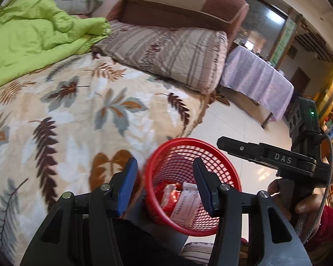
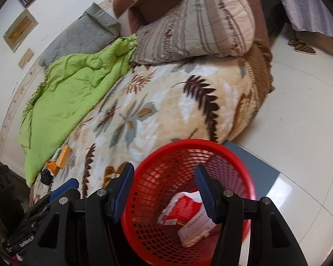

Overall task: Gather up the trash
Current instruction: 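Open both grippers over the red basket to drop the box and wrapper, then move both grippers back over the remaining trash on the bed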

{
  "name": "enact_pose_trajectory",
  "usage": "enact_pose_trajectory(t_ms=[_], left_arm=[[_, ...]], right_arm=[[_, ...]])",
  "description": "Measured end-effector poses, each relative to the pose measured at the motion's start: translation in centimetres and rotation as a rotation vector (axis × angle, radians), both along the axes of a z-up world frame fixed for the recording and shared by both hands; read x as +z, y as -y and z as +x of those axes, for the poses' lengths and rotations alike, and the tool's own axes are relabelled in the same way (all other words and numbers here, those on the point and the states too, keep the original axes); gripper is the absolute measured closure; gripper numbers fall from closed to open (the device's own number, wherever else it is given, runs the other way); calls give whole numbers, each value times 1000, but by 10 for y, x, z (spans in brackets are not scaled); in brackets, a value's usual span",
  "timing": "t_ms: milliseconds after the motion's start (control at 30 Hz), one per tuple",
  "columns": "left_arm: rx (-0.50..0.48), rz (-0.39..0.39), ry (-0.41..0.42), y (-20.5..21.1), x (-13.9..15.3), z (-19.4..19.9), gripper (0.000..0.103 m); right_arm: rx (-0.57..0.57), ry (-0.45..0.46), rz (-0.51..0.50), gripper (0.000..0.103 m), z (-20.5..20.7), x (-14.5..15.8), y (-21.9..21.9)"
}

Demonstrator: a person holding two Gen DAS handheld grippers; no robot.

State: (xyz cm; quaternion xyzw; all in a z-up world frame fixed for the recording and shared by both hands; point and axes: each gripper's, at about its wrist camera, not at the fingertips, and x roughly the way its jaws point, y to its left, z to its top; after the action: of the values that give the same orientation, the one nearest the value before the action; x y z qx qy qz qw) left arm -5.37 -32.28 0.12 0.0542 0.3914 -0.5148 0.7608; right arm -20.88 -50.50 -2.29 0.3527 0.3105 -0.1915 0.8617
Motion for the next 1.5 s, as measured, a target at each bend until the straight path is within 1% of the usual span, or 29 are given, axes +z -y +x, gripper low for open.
enact_pose_trajectory(t_ms=[233,367,467,733,800,900,933,967,1067,1100,1200,1300,1333,1400,1467,1500], left_arm=[[125,-26,5,-42,10,30,53],[220,-25,24,-78,15,51,51],[293,-31,20,-106,16,67,51],[552,-36,9,-202,15,118,49],[639,-35,7,-231,15,135,48],[755,-39,-11,-273,13,160,47],[784,-37,-14,-283,12,166,46],[832,-35,-19,-300,10,178,45],[945,-16,-30,-332,4,207,43],[962,-14,-32,-339,2,216,42],[1016,27,-33,-353,-9,247,40],[1041,68,-50,-360,-26,285,39],[1040,68,-65,-360,-32,296,39],[1056,82,-86,-360,-42,316,39],[1060,86,-88,-358,-52,334,38],[1072,101,-85,-357,-58,343,38]], right_arm=[[102,6,-16,42,38,6,-22],[190,20,-39,42,72,15,-43],[256,33,-56,42,100,21,-62],[463,53,-90,42,187,32,-131],[502,59,-104,42,201,34,-147],[589,52,-117,42,229,36,-178],[611,52,-121,42,238,36,-186],[633,49,-127,42,244,36,-194],[702,47,-151,42,267,38,-220],[719,48,-154,42,274,40,-226],[770,53,-170,42,300,41,-250],[819,45,-195,42,328,40,-273],[826,41,-196,42,335,39,-278],[835,54,-170,42,343,38,-285],[839,61,-157,42,345,32,-289],[840,59,-155,42,345,30,-291]])
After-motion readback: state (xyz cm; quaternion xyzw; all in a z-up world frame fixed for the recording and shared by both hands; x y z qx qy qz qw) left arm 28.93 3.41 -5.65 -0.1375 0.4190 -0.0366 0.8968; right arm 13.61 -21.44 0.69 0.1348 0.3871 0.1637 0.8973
